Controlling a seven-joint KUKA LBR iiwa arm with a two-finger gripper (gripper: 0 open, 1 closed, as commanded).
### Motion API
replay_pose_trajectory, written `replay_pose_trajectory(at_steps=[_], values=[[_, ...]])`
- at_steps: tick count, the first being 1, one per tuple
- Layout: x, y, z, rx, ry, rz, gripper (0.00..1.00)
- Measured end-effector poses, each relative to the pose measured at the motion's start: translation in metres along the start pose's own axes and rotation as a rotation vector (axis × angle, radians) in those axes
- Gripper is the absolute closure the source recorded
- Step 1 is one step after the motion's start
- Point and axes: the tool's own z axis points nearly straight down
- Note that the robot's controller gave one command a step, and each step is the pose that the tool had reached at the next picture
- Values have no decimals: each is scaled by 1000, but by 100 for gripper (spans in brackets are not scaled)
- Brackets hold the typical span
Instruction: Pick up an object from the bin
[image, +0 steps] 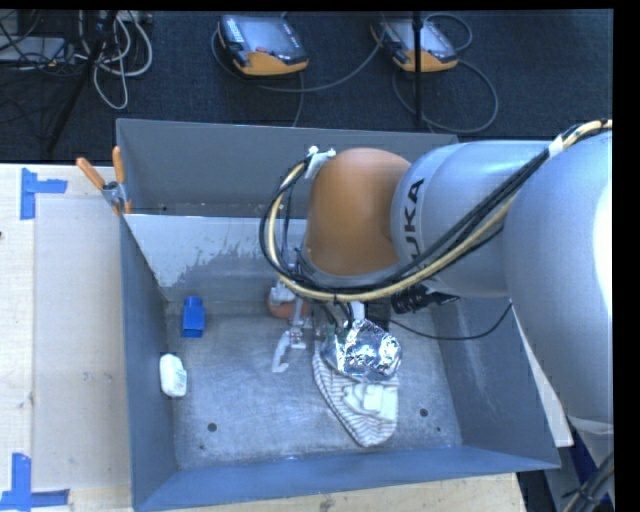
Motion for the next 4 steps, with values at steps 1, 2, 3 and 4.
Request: replay_pose_trajectory(at_steps=[1, 2, 3, 4], values=[[-6, -23, 12, -3, 9, -69, 0], [-20, -52, 35, 3, -1, -100, 0], [-20, -73, 17, -1, 6, -84, 0], [-23, -97, 49, -13, 3, -126, 100]])
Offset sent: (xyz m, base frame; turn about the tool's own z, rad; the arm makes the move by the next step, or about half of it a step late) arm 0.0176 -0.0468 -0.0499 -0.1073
